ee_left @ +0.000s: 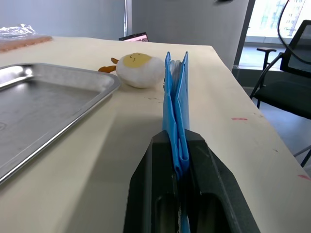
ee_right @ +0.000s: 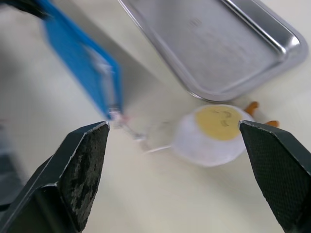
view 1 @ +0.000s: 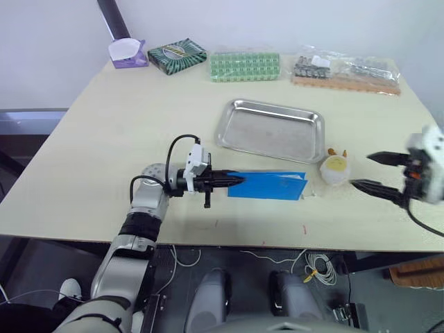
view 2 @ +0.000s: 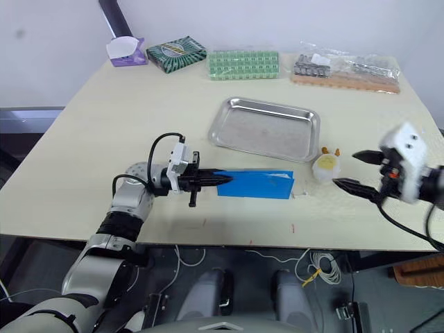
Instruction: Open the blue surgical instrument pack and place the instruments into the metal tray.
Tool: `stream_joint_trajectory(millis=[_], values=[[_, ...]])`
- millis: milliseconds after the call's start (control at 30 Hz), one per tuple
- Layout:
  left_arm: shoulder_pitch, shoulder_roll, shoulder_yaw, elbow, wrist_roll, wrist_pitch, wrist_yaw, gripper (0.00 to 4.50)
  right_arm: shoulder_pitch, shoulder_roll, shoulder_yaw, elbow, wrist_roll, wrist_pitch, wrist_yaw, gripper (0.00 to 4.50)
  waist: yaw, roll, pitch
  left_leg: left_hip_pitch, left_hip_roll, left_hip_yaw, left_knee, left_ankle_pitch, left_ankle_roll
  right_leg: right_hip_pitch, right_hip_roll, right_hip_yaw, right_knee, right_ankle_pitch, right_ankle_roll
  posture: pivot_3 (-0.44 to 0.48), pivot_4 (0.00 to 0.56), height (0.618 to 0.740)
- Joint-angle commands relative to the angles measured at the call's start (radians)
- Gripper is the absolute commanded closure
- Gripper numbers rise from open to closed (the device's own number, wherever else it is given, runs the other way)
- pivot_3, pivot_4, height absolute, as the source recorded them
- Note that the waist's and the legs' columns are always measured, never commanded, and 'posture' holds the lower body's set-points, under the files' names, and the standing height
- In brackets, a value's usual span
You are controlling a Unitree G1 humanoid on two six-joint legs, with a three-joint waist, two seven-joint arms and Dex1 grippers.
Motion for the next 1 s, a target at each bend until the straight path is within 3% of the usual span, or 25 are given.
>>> stream_joint_trajectory(millis=[33, 300, 367, 467, 533, 567, 633, 700, 800, 900, 1000], values=[[0.004, -0.004, 0.004, -0.04, -0.003, -0.006, 0.003, 4.5, -0.136, 0.034, 0.14, 0.15, -0.111, -0.087, -0.021, 0.04, 0.005, 0.0, 0.0, 0.0, 0.0, 0.0, 0.0, 0.0, 0.0, -0.001, 0.0, 0.0, 0.0, 0.0, 0.0, 0.0, 0.15, 0.74], [0.015, -0.006, 0.001, -0.06, 0.001, -0.008, 0.015, 4.5, -0.386, 0.11, 0.402, 0.517, -0.306, -0.225, 0.069, 0.04, 0.006, 0.0, 0.0, 0.0, 0.0, 0.001, 0.0, 0.0, 0.0, 0.0, 0.0, 0.0, 0.0, 0.0, 0.0, 0.0, 0.15, 0.74], [0.017, -0.007, 0.0, -0.063, 0.003, -0.011, 0.02, 4.5, -0.432, 0.118, 0.456, 0.604, -0.358, -0.262, 0.1, 0.57, 0.006, 0.0, 0.0, 0.0, 0.0, 0.001, 0.0, 0.0, 0.0, 0.0, 0.0, 0.0, 0.0, 0.0, 0.0, 0.0, 0.15, 0.74], [0.017, -0.009, 0.001, -0.065, 0.004, -0.014, 0.026, 4.5, -0.459, 0.122, 0.485, 0.66, -0.388, -0.289, 0.146, 1.77, 0.006, 0.0, 0.0, 0.0, 0.0, 0.001, 0.0, 0.0, 0.0, 0.0, 0.0, 0.0, 0.0, 0.0, 0.0, 0.0, 0.15, 0.74], [0.016, -0.009, 0.002, -0.063, 0.006, -0.016, 0.028, 4.5, -0.458, 0.119, 0.474, 0.657, -0.386, -0.287, 0.162, 2.5, 0.006, 0.0, 0.0, 0.0, 0.0, 0.001, 0.0, 0.0, 0.0, 0.0, 0.0, 0.0, 0.0, 0.0, 0.0, 0.0, 0.15, 0.74], [0.016, -0.01, 0.002, -0.061, 0.007, -0.017, 0.029, 4.5, -0.454, 0.116, 0.464, 0.648, -0.383, -0.282, 0.169, 3.1, 0.006, 0.0, 0.0, 0.0, 0.0, 0.001, 0.0, 0.0, 0.0, 0.0, 0.0, 0.0, 0.0, 0.0, 0.0, 0.0, 0.15, 0.74], [0.017, -0.009, 0.002, -0.058, 0.009, -0.021, 0.029, 4.5, -0.432, 0.102, 0.429, 0.6, -0.36, -0.257, 0.179, 3.55, 0.007, 0.0, 0.0, 0.0, 0.0, 0.001, 0.0, 0.0, 0.0, 0.0, 0.0, 0.0, 0.0, 0.0, 0.0, 0.0, 0.15, 0.74], [0.019, -0.01, 0.002, -0.055, 0.011, -0.023, 0.029, 4.5, -0.411, 0.095, 0.386, 0.547, -0.327, -0.225, 0.184, 4.46, 0.007, 0.0, 0.0, 0.0, 0.0, 0.0, 0.0, 0.0, 0.0, 0.0, 0.0, 0.0, 0.0, 0.0, 0.0, 0.0, 0.15, 0.74], [0.023, -0.01, 0.001, -0.051, 0.013, -0.028, 0.029, 4.5, -0.387, 0.099, 0.302, 0.453, -0.245, -0.146, 0.186, 4.46, 0.006, 0.0, 0.0, 0.0, 0.0, 0.001, 0.0, 0.0, 0.0, 0.0, 0.0, 0.0, 0.0, 0.0, 0.0, 0.0, 0.15, 0.74], [0.028, -0.012, -0.004, -0.038, 0.021, -0.04, 0.026, 4.5, -0.433, 0.138, 0.126, 0.295, -0.063, 0.02, 0.139, 4.46, 0.006, 0.001, 0.0, 0.0, 0.0, 0.001, 0.0, 0.0, 0.0, 0.0, 0.0, 0.001, 0.001, 0.0, 0.0, 0.0, 0.15, 0.74], [0.024, -0.012, -0.008, -0.026, 0.027, -0.047, 0.022, 4.5, -0.49, 0.166, 0.083, 0.207, 0.014, 0.098, 0.094, 4.46, 0.005, 0.001, 0.0, 0.0, 0.0, 0.0, 0.0, 0.0, 0.0, 0.0, 0.0, 0.0, 0.001, 0.0, 0.0, 0.0, 0.15, 0.74]])
